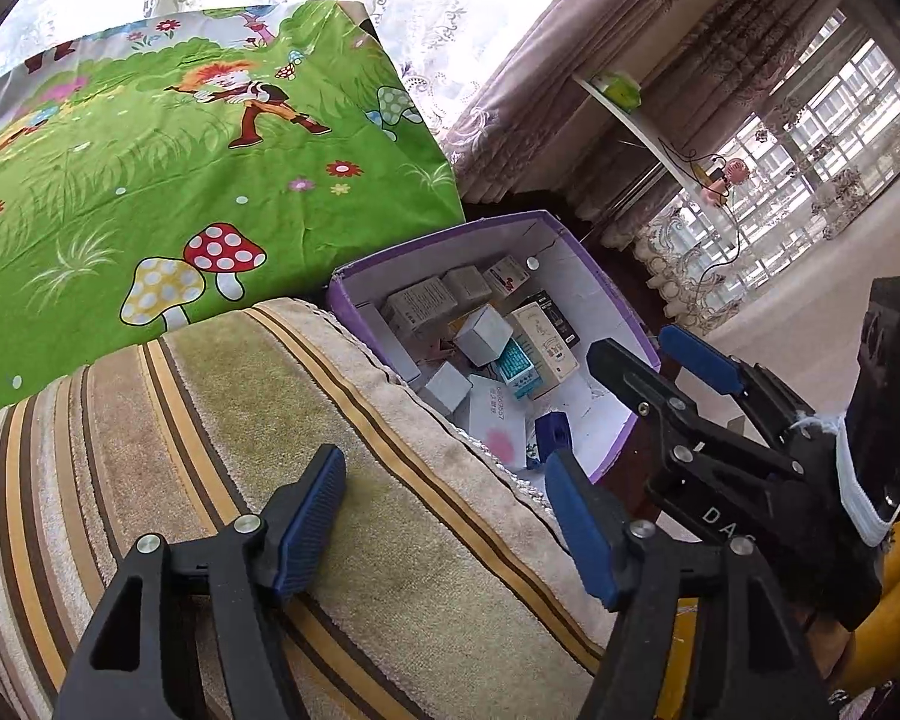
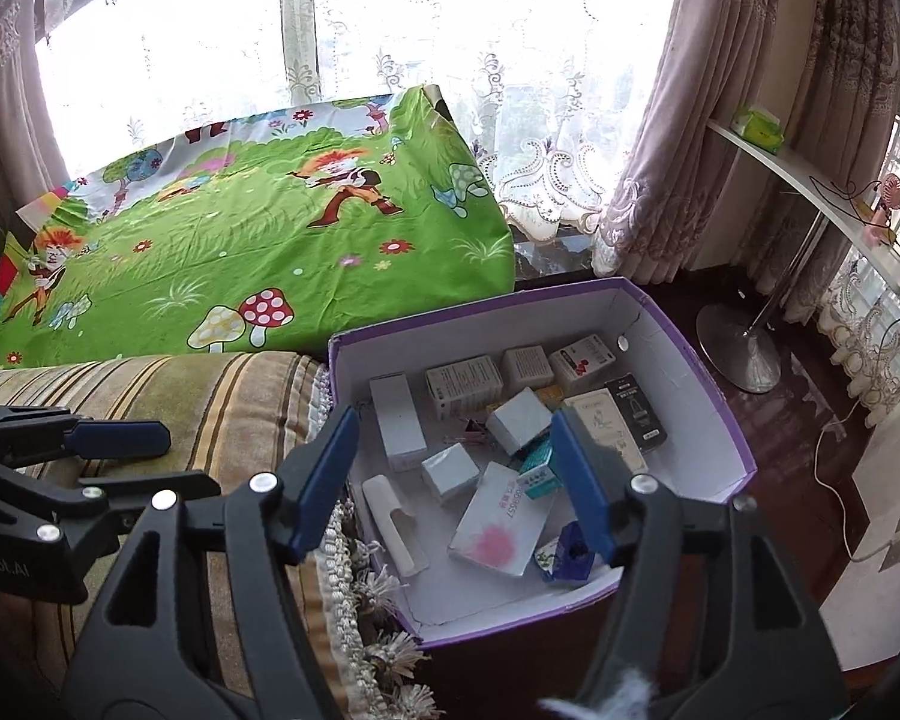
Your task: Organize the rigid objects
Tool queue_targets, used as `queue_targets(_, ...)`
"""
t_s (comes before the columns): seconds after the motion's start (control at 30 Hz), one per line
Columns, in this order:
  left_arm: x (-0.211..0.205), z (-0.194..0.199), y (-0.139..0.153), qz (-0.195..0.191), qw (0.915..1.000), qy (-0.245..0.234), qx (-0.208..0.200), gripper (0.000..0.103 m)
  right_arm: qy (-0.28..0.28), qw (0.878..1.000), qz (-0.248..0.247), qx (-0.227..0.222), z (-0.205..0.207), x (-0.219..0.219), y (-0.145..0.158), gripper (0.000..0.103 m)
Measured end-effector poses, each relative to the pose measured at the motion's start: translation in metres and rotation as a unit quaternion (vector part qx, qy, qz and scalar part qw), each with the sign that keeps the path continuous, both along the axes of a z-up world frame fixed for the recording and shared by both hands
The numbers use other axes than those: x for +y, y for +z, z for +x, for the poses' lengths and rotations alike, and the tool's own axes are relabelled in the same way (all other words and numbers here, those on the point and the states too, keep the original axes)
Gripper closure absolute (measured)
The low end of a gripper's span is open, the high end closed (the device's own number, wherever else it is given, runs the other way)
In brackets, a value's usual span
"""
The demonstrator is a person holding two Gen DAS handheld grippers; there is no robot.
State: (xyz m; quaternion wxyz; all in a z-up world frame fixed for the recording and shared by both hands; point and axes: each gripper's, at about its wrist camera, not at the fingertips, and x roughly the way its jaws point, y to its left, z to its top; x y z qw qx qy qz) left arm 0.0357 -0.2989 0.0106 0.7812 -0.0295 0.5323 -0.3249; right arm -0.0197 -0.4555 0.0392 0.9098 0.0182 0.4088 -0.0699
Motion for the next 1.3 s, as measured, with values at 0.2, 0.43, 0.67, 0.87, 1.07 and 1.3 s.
queue_targets(0.2, -0.009, -0.003, -0.002, 0.0, 0.9998, -0.019, -0.008, 0.014, -0.014, 1.0, -0.017, -0.002, -0.001, -0.003, 0.001, 0.033)
queue_targets(0.43, -0.012, 0.002, -0.005, -0.017, 0.9996, -0.023, 0.009, 0.001, -0.022, 1.0, -0.011, 0.003, 0.001, -0.01, -0.001, 0.033)
queue_targets(0.67, -0.017, 0.012, -0.011, -0.006, 0.9999, 0.001, 0.015, 0.0, -0.027, 0.999, -0.014, 0.012, 0.0, -0.012, -0.005, 0.033)
queue_targets(0.87, -0.024, 0.019, -0.019, 0.018, 0.9994, 0.016, 0.026, 0.0, -0.037, 0.999, -0.012, 0.02, -0.003, -0.019, -0.008, 0.033)
queue_targets(1.07, -0.025, 0.018, -0.02, 0.021, 0.9994, 0.013, 0.026, 0.0, -0.043, 0.999, 0.0, 0.027, -0.004, -0.026, -0.01, 0.033)
queue_targets(1.3, -0.025, 0.017, -0.02, 0.02, 0.9995, 0.012, 0.021, 0.0, -0.043, 0.999, 0.004, 0.031, -0.005, -0.027, -0.013, 0.032)
